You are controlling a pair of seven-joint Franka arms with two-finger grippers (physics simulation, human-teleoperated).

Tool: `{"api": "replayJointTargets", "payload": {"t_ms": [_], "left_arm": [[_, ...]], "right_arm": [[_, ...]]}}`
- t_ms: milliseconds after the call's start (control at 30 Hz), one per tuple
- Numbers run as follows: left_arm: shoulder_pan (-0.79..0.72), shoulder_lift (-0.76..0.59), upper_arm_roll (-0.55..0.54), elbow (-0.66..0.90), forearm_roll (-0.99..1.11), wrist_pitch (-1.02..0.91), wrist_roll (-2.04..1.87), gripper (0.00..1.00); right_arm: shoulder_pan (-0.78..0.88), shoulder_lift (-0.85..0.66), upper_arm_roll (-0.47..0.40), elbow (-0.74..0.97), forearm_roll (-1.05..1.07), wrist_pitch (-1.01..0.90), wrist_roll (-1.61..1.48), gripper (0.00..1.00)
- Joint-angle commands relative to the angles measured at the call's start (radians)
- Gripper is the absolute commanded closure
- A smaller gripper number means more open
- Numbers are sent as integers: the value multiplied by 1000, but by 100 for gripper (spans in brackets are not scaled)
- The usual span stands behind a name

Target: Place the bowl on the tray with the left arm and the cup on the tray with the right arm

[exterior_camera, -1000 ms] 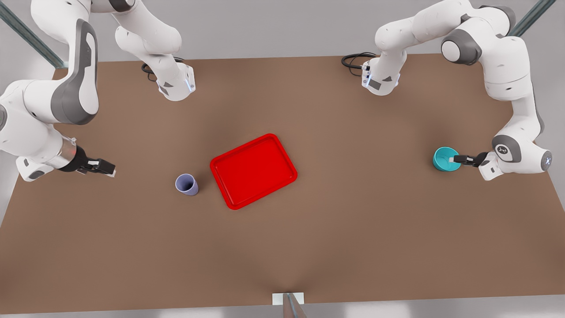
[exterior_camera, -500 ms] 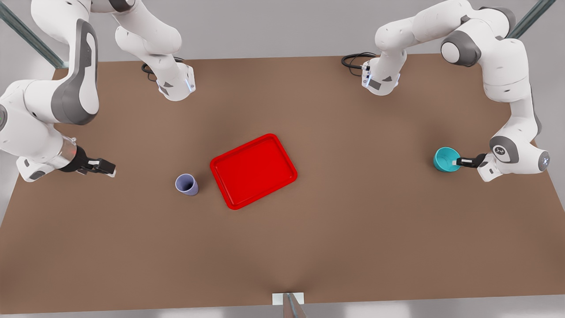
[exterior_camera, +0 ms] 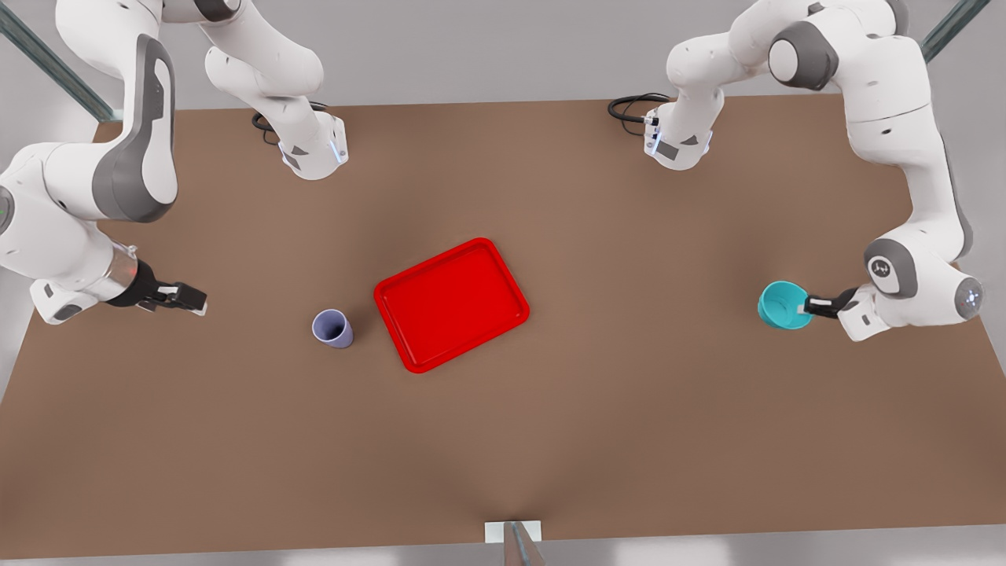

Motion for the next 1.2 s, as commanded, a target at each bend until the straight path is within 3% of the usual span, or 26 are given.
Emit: {"api": "replayJointTargets", "payload": {"t_ms": [0,133,300,400,467,733,1067,1100,1133,1167], "left_arm": [[-20,-3,0,0,-123,-4,-1,79],[-204,-21,-118,16,-164,22,-283,79],[-515,25,-118,69,-218,64,-610,79],[-555,89,-149,175,-221,50,-779,79],[-564,117,-227,197,-219,64,-932,79],[-745,243,-256,353,-299,76,-1241,79],[-813,322,-254,356,-285,173,-1281,79],[-814,327,-253,358,-285,177,-1281,16],[-819,329,-251,358,-267,179,-1276,0],[-821,330,-251,358,-256,179,-1275,0]], "right_arm": [[1,0,0,0,0,0,0,0],[1,-6,0,10,-5,-15,-2,0],[3,-3,2,5,-9,-5,9,0],[6,-1,2,8,-9,-1,9,0],[6,0,2,8,-8,-1,9,0],[4,0,3,6,-6,-1,8,0],[1,0,2,6,-5,-1,3,0],[1,0,2,6,-3,-1,3,0],[1,0,3,6,-5,-1,3,0],[1,0,2,6,-5,-1,3,0]]}}
